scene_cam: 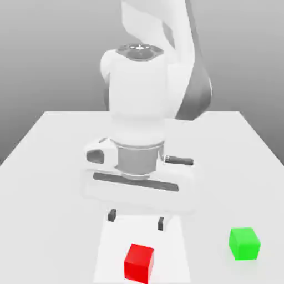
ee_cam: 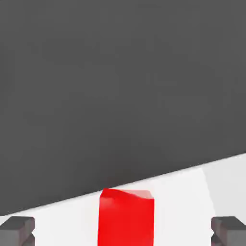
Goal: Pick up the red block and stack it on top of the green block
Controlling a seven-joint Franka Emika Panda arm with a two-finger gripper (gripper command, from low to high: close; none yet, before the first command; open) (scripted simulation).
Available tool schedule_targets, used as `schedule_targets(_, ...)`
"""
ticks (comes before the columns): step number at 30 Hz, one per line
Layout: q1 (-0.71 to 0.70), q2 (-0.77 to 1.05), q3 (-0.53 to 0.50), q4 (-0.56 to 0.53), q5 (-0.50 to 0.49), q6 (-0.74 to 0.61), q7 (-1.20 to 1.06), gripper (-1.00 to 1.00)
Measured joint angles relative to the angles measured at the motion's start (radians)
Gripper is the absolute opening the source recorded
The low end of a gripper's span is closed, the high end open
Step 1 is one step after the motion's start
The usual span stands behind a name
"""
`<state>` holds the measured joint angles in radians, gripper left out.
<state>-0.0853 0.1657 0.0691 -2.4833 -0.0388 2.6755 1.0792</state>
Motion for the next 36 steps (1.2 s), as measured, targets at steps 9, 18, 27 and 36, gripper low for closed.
schedule_targets(9,0.018,0.206,-0.022,0.020,-0.017,0.160,0.022,-1.00)
schedule_targets(18,0.010,0.056,-0.002,-0.003,0.005,0.033,0.007,-1.00)
schedule_targets(27,0.258,-0.055,0.225,-0.017,-0.016,-0.069,0.112,-1.00)
schedule_targets(36,0.332,0.103,0.182,-0.008,-0.134,0.072,0.208,1.00)
